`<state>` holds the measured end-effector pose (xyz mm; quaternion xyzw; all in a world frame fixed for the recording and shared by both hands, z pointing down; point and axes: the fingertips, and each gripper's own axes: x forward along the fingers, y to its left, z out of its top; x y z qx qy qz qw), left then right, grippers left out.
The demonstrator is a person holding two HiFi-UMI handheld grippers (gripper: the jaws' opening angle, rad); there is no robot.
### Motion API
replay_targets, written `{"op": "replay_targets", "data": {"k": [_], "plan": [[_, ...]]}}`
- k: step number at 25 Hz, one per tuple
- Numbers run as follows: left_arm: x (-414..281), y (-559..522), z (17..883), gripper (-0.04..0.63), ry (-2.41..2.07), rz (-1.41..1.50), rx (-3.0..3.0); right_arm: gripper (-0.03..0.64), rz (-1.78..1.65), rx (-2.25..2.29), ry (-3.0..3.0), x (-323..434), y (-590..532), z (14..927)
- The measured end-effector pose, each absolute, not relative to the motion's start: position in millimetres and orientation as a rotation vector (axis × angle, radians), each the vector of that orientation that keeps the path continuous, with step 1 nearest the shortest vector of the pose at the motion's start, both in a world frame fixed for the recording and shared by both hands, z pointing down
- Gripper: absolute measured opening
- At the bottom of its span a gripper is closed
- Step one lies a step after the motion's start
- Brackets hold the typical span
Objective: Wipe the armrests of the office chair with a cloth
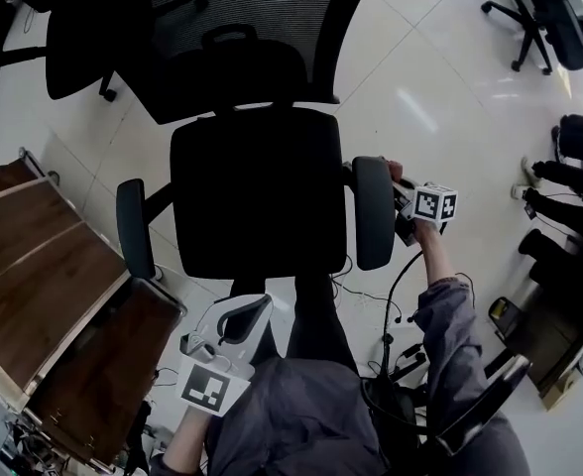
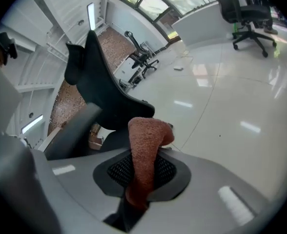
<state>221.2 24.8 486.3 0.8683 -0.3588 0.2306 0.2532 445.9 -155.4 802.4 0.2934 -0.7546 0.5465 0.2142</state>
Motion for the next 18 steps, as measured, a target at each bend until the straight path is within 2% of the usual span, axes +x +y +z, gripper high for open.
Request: {"op": "replay_targets", "data": {"k": [9, 13, 18], "plan": [[249, 8, 502, 0.017, -0.945, 0.648, 2.320, 0.055, 1.537, 0.726, -1.917, 433, -149, 900], [258, 0, 501, 0.015, -0.912, 0.649, 2.340, 0.055, 1.555, 0.699, -1.951, 433, -150, 884], [262, -13, 484, 0.017, -0.906, 0.596, 2.412, 0.055, 1.552, 0.770, -2.080, 456, -157, 814]]}}
